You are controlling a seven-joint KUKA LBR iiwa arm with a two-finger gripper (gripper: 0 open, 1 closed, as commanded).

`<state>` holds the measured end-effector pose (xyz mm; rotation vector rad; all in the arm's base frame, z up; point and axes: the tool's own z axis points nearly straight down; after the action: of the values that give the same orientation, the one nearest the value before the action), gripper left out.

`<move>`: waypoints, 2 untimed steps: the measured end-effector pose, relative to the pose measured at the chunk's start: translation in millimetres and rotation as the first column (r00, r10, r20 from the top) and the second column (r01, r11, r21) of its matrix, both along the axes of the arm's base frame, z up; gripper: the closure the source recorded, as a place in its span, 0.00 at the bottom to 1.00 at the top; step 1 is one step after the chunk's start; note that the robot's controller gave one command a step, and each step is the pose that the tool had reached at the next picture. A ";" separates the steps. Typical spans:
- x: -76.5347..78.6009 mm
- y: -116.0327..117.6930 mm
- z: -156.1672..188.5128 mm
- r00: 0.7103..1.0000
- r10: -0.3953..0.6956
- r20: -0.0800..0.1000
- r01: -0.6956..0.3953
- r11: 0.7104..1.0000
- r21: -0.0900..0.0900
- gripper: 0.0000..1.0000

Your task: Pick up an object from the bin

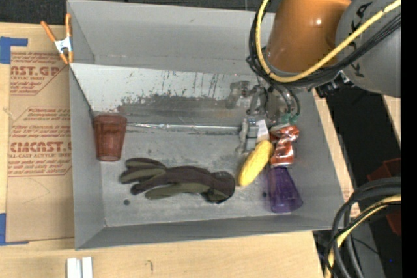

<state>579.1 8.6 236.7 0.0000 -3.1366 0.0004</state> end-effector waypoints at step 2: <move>-11.1 12.3 -49.7 0.999 -0.051 0.013 0.051 0.999 0.002 0.00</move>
Offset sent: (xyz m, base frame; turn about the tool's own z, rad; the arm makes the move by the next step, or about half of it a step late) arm -0.0324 0.0297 -0.1375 0.1273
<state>568.1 20.9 187.0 -0.0802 -3.1484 -0.0021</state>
